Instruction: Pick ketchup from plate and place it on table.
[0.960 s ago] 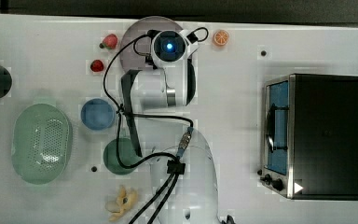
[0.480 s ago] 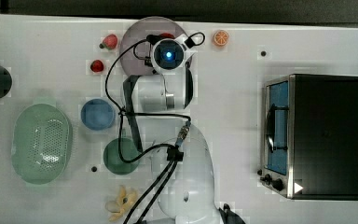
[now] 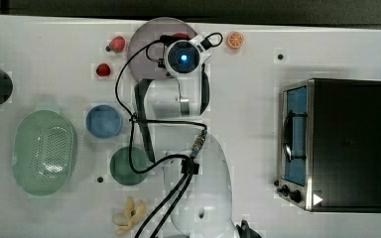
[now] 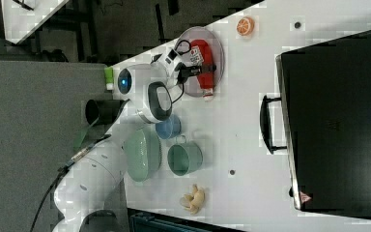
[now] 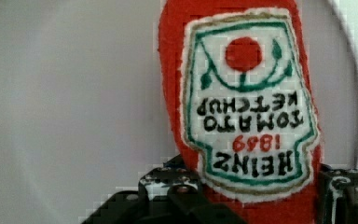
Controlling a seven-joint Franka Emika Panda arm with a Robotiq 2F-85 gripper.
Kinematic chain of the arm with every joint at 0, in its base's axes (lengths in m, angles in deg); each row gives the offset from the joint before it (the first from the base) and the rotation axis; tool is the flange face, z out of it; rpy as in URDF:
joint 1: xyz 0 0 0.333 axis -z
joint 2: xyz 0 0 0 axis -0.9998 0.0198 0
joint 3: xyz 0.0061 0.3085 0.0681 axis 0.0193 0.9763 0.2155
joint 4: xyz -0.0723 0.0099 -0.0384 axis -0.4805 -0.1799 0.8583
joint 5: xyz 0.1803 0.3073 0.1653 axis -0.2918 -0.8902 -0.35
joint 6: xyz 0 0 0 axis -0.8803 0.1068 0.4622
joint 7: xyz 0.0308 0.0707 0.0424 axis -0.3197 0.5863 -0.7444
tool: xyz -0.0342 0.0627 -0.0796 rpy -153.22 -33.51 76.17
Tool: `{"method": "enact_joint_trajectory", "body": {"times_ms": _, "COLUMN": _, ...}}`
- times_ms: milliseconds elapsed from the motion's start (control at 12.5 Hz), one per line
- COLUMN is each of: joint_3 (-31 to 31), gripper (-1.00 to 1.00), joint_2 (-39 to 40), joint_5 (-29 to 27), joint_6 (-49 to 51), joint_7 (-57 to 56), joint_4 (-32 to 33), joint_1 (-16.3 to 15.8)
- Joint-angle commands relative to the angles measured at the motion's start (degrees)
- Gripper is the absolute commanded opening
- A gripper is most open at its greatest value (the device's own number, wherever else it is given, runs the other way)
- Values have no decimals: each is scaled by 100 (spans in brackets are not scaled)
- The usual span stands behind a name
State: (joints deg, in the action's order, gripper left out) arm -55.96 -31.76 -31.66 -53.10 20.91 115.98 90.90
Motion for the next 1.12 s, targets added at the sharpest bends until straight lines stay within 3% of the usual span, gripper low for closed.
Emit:
{"method": "enact_joint_trajectory", "body": {"times_ms": 80, "joint_3": 13, "gripper": 23, "joint_2": -777, "joint_5": 16, "joint_6": 159, "joint_7": -146, "joint_4": -3, "joint_1": 30}}
{"method": "enact_joint_trajectory", "body": {"times_ms": 640, "joint_3": -16, "gripper": 23, "joint_2": -2817, "joint_5": 1, "joint_6": 1794, "joint_7": -4, "joint_4": 927, "joint_1": 103}}
{"method": "enact_joint_trajectory", "body": {"times_ms": 1120, "joint_3": -126, "gripper": 23, "joint_2": -4041, "joint_5": -39, "joint_6": 2315, "joint_7": 35, "joint_4": 2354, "joint_1": 239}}
